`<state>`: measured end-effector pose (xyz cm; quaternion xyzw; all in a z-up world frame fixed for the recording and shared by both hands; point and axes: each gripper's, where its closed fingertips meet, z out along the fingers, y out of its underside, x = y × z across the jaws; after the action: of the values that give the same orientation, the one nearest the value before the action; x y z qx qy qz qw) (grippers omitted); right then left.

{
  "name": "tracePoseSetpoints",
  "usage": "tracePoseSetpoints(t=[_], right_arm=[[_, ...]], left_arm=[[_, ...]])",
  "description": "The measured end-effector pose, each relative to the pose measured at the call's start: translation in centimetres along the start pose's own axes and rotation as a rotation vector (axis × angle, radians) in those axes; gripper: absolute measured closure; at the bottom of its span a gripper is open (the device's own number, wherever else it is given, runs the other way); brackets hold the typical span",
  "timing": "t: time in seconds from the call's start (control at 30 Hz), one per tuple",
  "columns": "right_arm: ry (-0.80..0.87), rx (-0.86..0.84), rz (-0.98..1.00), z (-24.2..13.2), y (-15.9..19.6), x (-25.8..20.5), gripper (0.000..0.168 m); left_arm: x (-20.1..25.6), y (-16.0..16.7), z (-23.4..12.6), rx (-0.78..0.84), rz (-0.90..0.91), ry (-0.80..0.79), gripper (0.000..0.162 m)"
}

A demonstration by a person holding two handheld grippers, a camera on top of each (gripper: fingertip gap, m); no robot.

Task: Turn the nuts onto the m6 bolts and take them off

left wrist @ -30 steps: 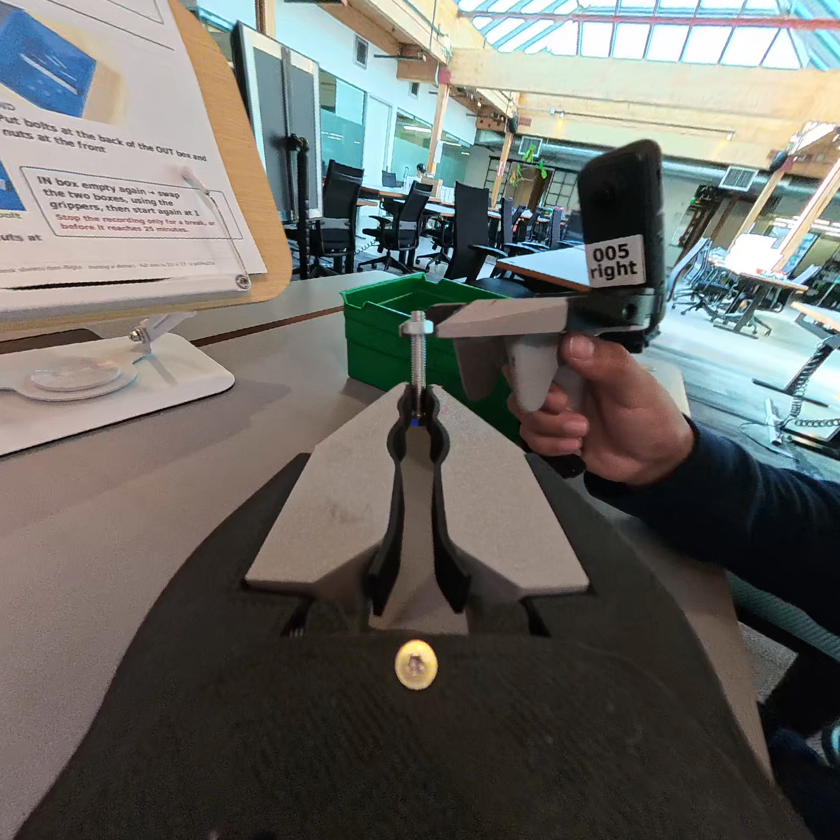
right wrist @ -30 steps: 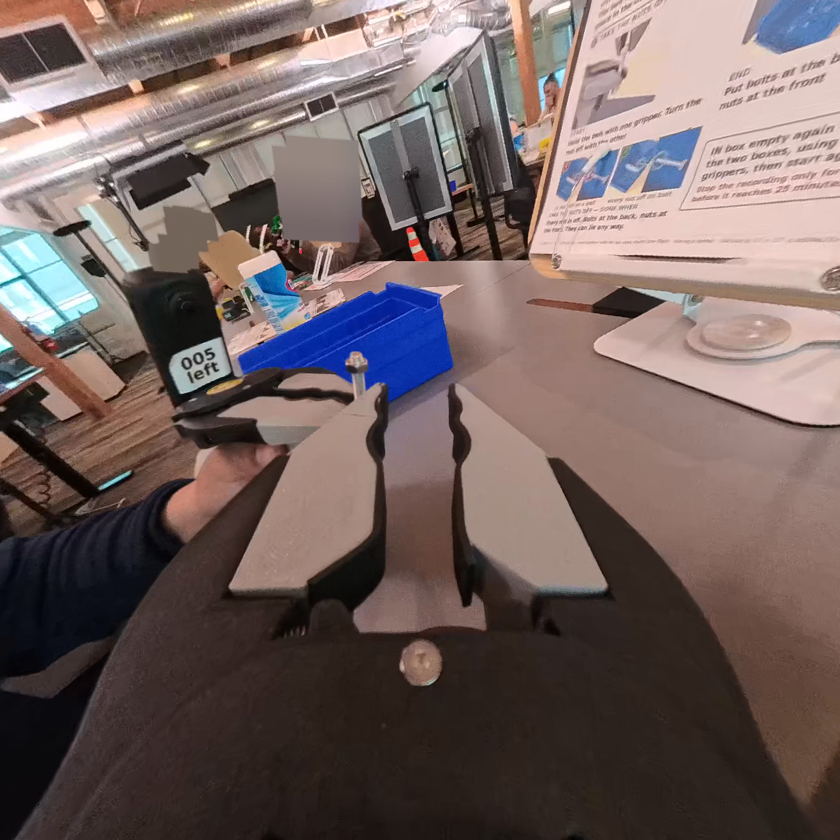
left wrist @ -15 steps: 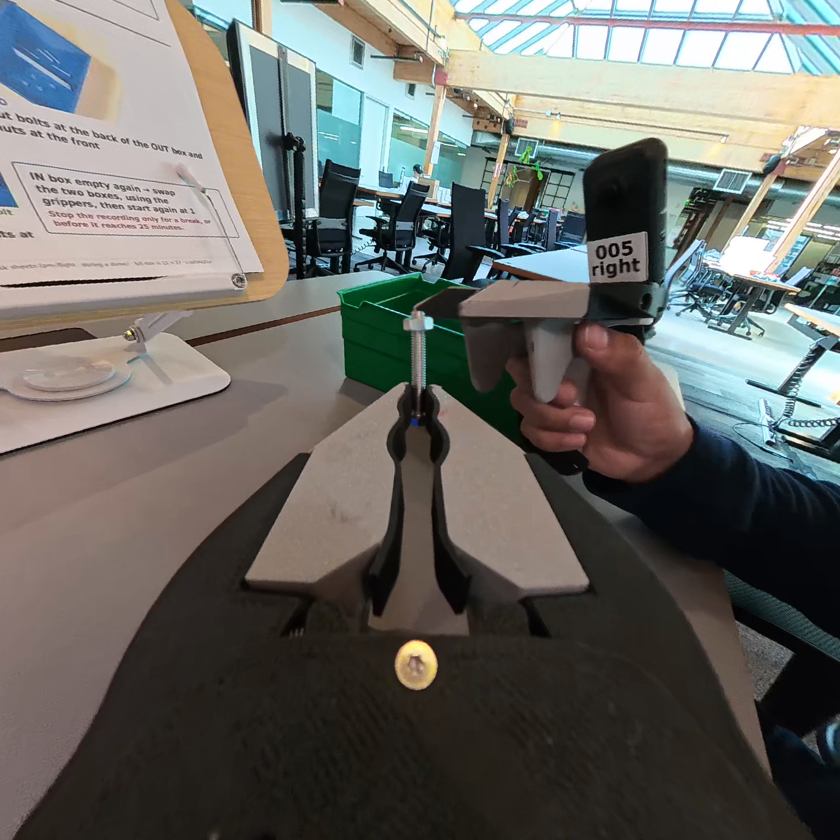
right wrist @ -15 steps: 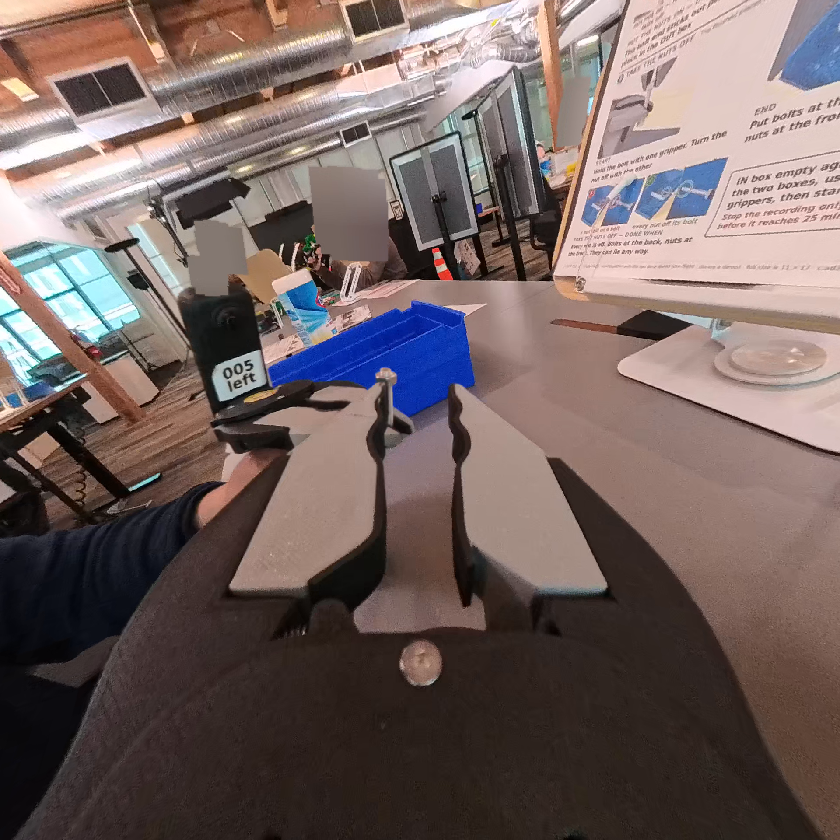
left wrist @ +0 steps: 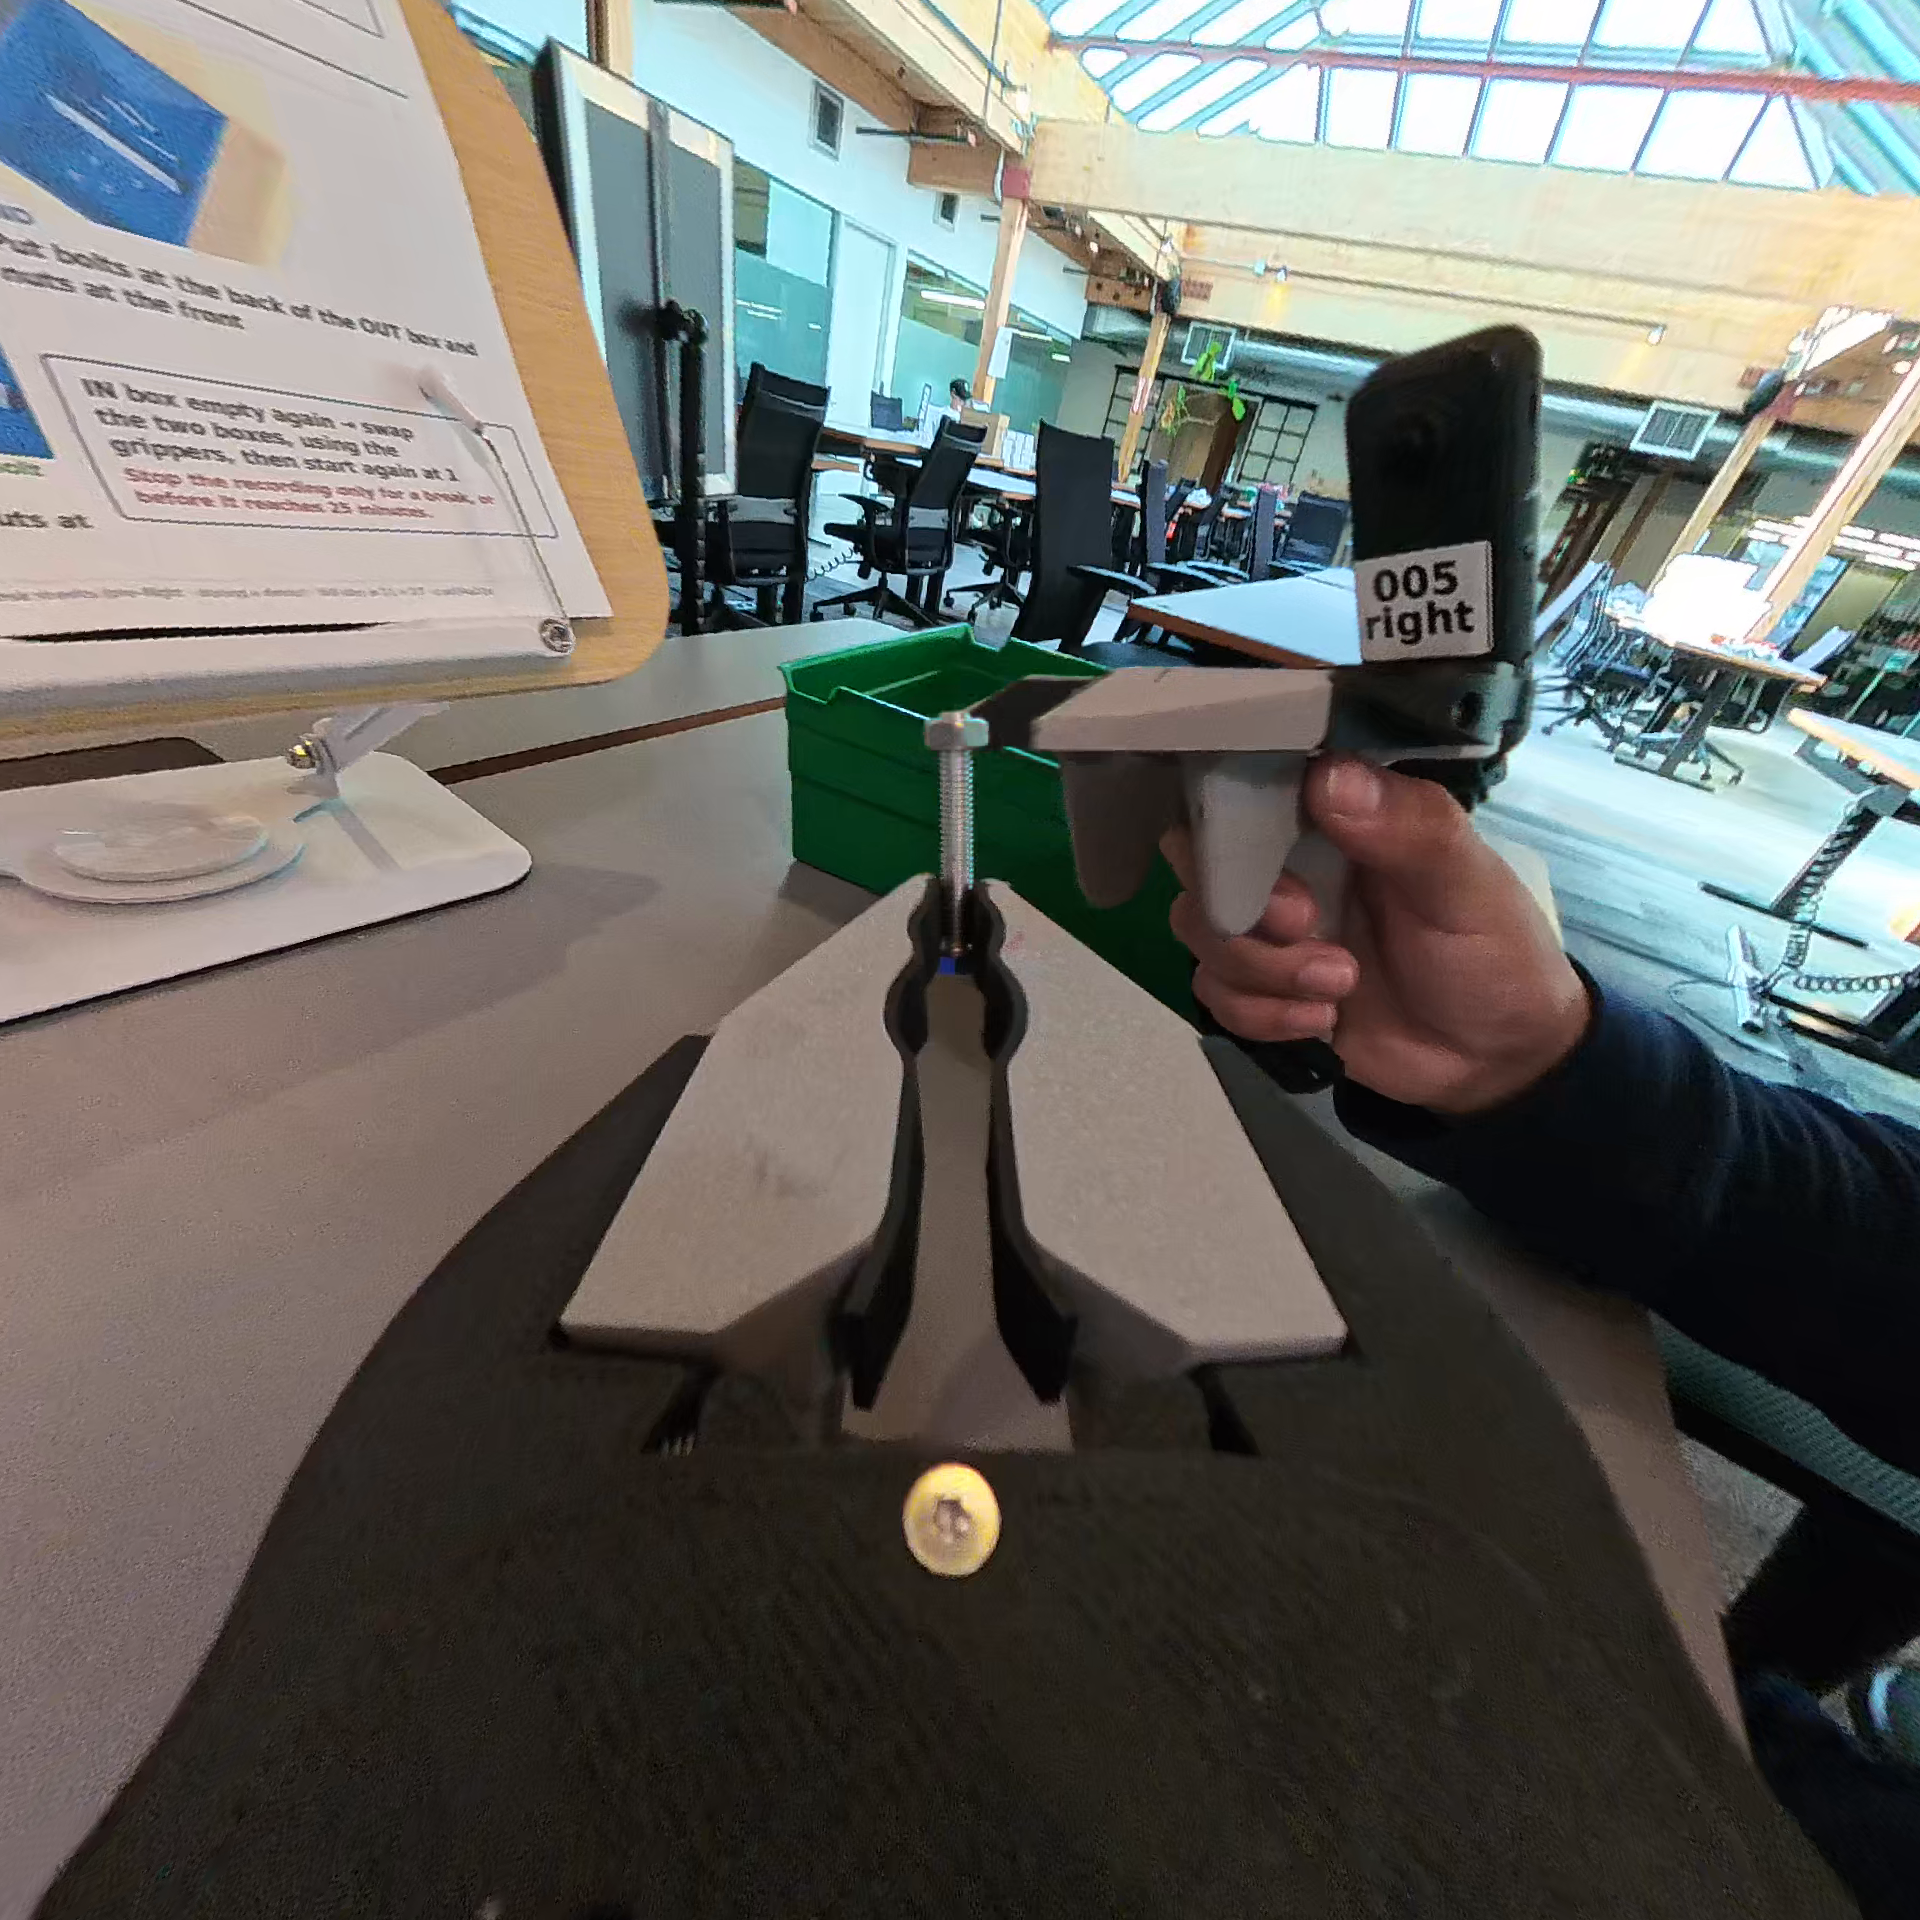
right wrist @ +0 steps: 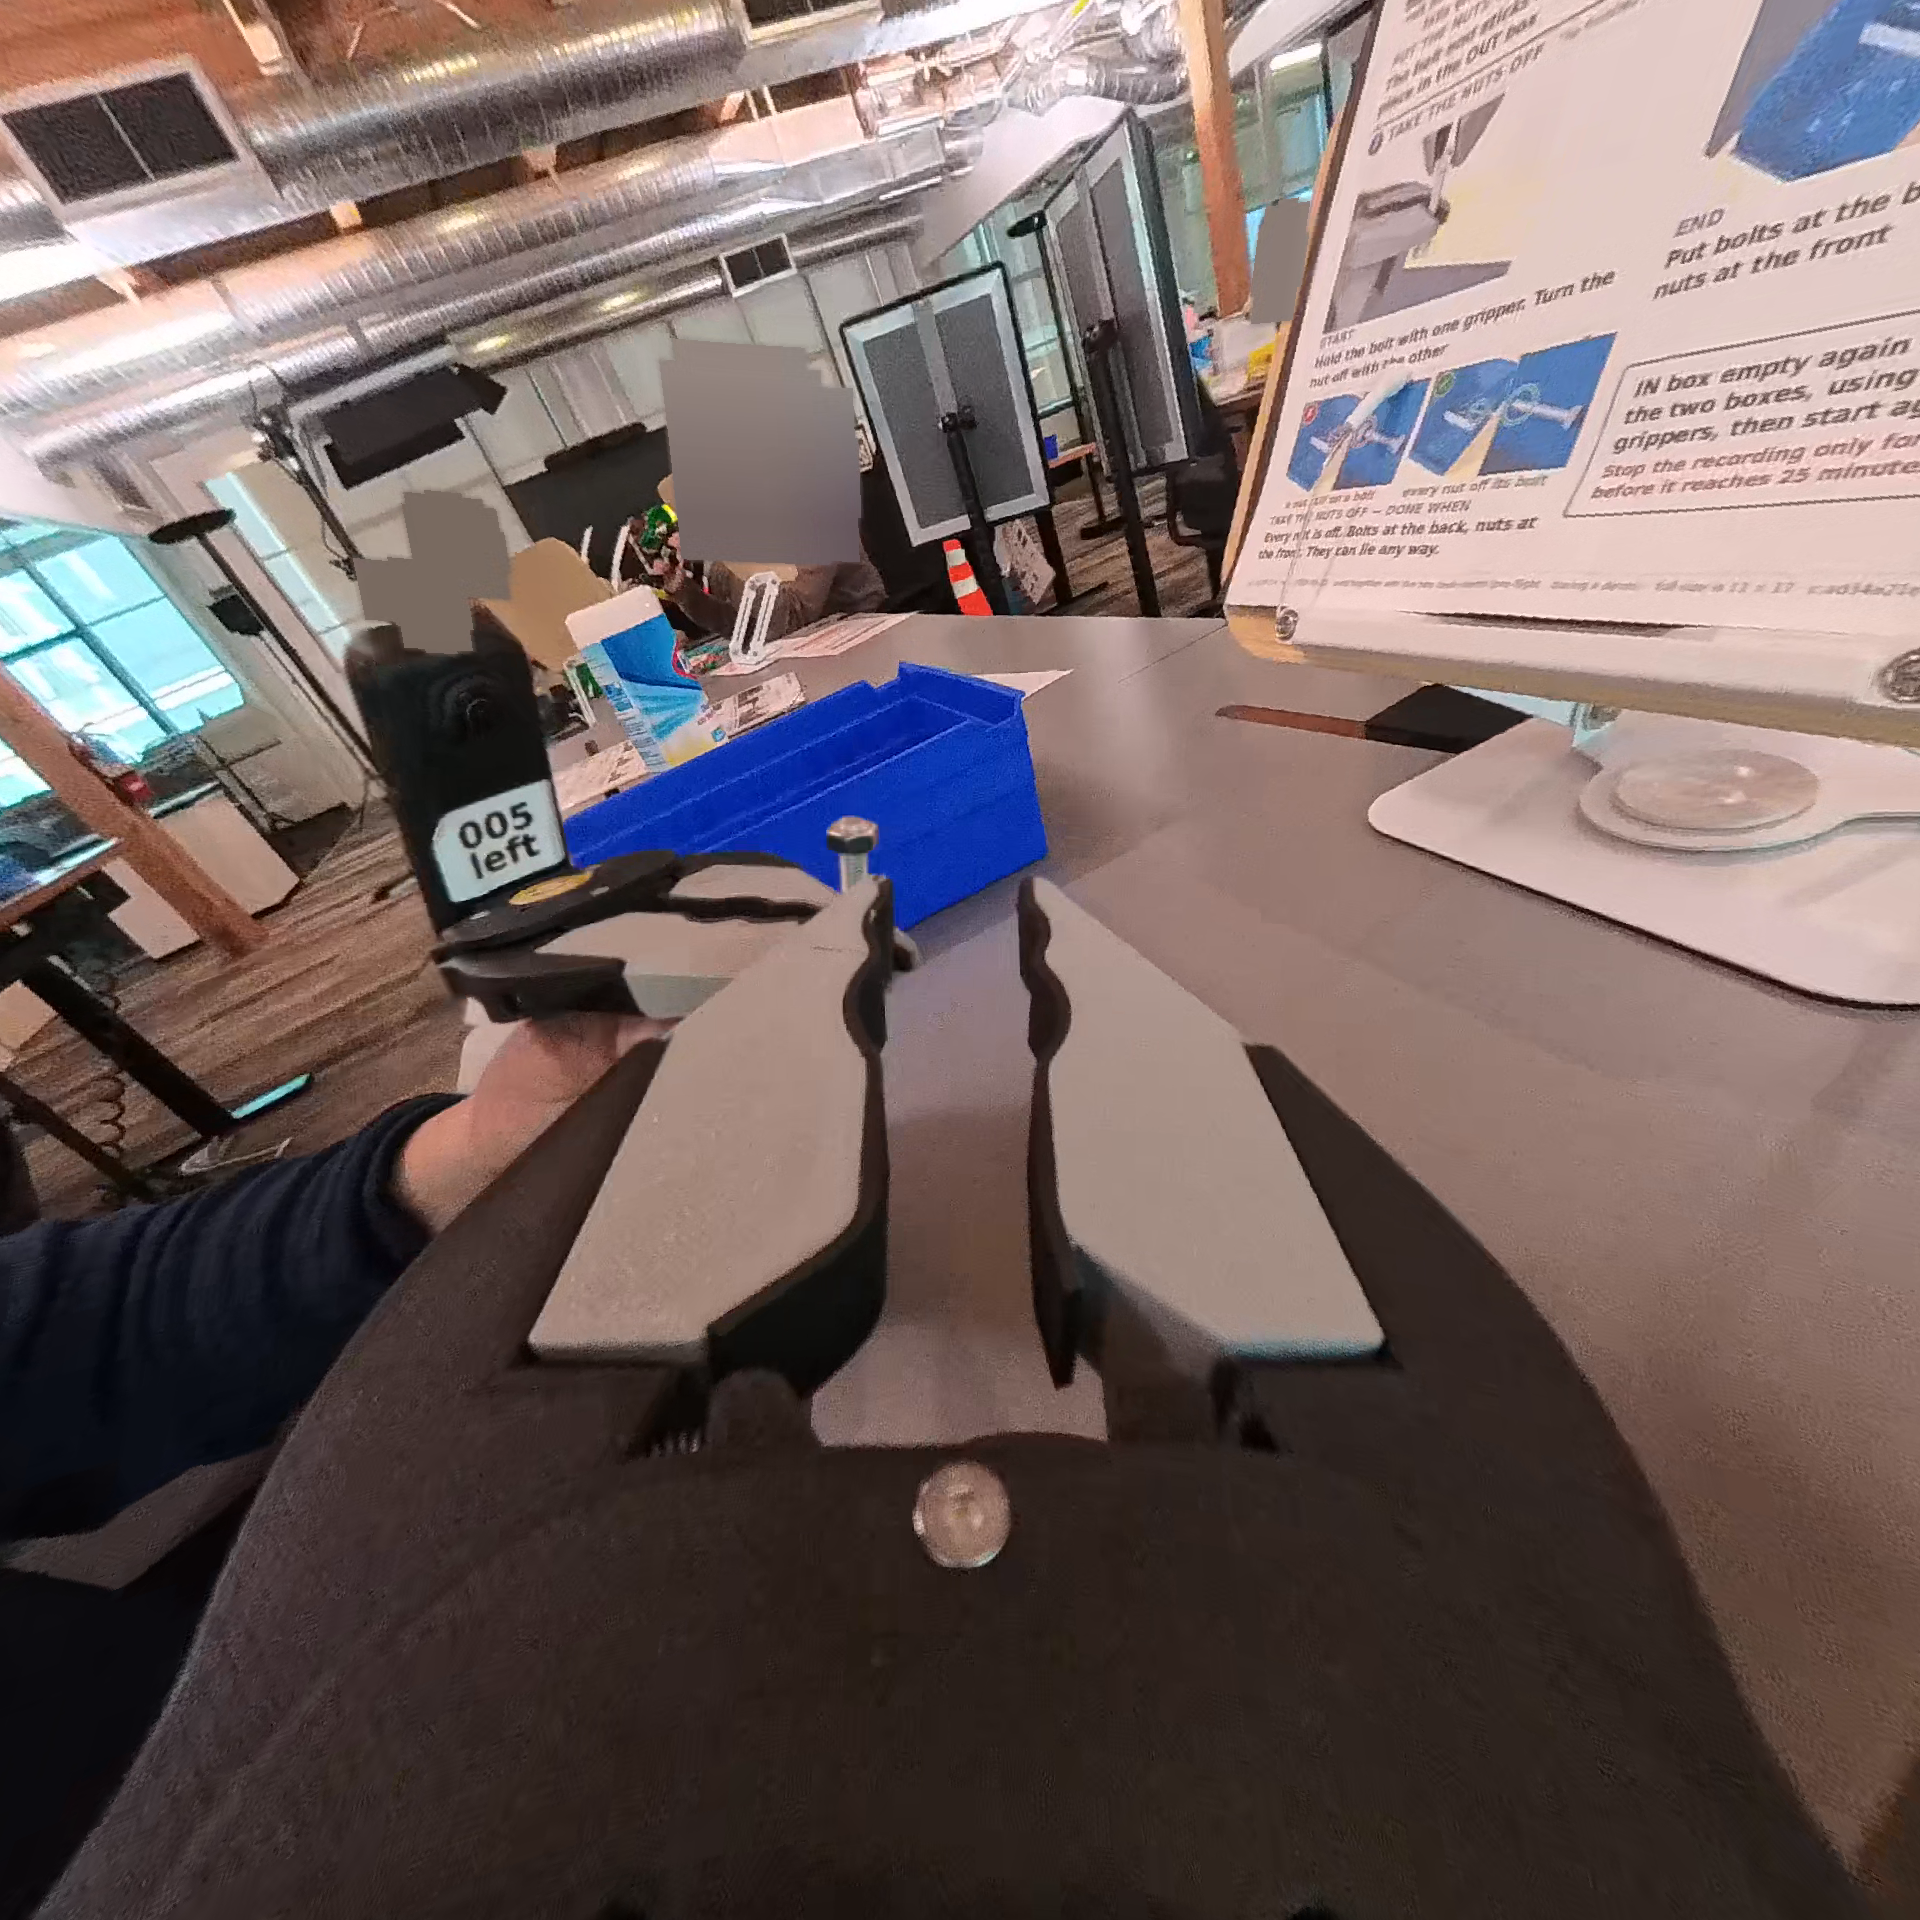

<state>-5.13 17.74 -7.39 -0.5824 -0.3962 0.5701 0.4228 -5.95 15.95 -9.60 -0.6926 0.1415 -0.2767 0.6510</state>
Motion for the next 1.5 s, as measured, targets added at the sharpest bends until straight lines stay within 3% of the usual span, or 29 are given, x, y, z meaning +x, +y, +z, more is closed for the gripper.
tracePoseSetpoints(t=[0.27,0.47,0.67,1.0,1.5], right_arm=[[-0.071,-0.027,-0.052,1.1,0.9,-2.2,0.143],[-0.083,-0.014,-0.020,1.0,0.7,-2.0,0.150],[-0.092,0.012,-0.005,0.5,0.1,-1.9,0.146],[-0.134,-0.044,-0.011,2.0,1.9,-3.2,0.138],[-0.108,-0.042,-0.030,1.5,1.6,-2.6,0.147]], left_arm=[[1.1,0.9,0.7,-0.034,0.007,0.036,0.159],[1.3,1.3,0.9,-0.048,0.011,0.042,0.159],[-0.2,0.7,0.4,-0.020,0.005,-0.015,0.159],[2.0,2.1,1.4,-0.072,0.032,0.056,0.159],[1.1,1.9,1.1,-0.068,0.036,0.027,0.159]])
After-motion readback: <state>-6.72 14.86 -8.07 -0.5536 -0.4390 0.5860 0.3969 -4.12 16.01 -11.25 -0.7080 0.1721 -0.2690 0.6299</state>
